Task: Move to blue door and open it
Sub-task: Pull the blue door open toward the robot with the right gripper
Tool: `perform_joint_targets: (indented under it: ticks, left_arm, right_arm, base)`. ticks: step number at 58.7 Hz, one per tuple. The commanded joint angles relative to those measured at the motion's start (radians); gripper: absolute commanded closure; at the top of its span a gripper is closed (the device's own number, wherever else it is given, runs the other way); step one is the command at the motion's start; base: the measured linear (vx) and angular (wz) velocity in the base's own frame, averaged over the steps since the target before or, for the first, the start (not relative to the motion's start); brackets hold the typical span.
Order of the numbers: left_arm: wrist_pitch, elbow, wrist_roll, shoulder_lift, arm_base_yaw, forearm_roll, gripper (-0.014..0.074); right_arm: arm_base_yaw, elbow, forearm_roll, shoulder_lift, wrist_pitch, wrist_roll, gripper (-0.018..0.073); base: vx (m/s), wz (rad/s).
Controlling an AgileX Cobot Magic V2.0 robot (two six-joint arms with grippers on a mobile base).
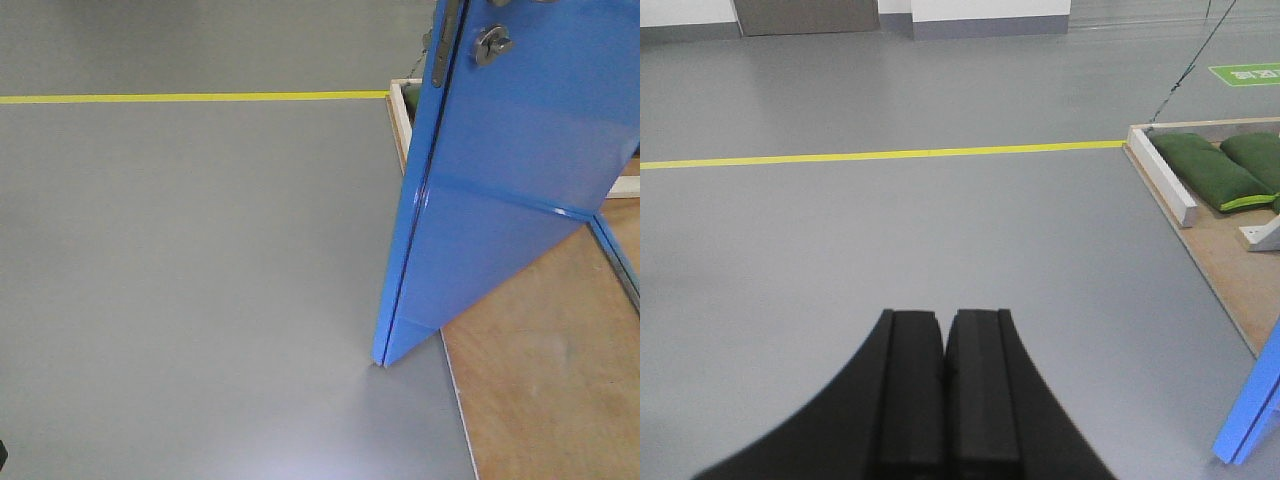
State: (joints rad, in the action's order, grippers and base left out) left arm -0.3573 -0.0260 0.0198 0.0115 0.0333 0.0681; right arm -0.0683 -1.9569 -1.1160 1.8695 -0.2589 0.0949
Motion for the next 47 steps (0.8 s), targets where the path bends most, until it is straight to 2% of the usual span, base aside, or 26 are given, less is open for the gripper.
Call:
perform_joint_targets:
  ticks: [1, 47]
  left_arm:
    - [0.084, 0.019, 0.007, 0.014, -0.003, -0.003, 0.0524]
    - [0.084, 0.019, 0.007, 0.014, -0.003, -0.003, 0.0524]
  right_arm:
    - [0.010, -0.037, -0.009, -0.051, 0.026, -0.007, 0.0551]
    - [0.006, -0.034, -0.009, -0.049, 0.017, -0.007, 0.0551]
  base:
    - [0.00, 0.00]
    - [0.00, 0.00]
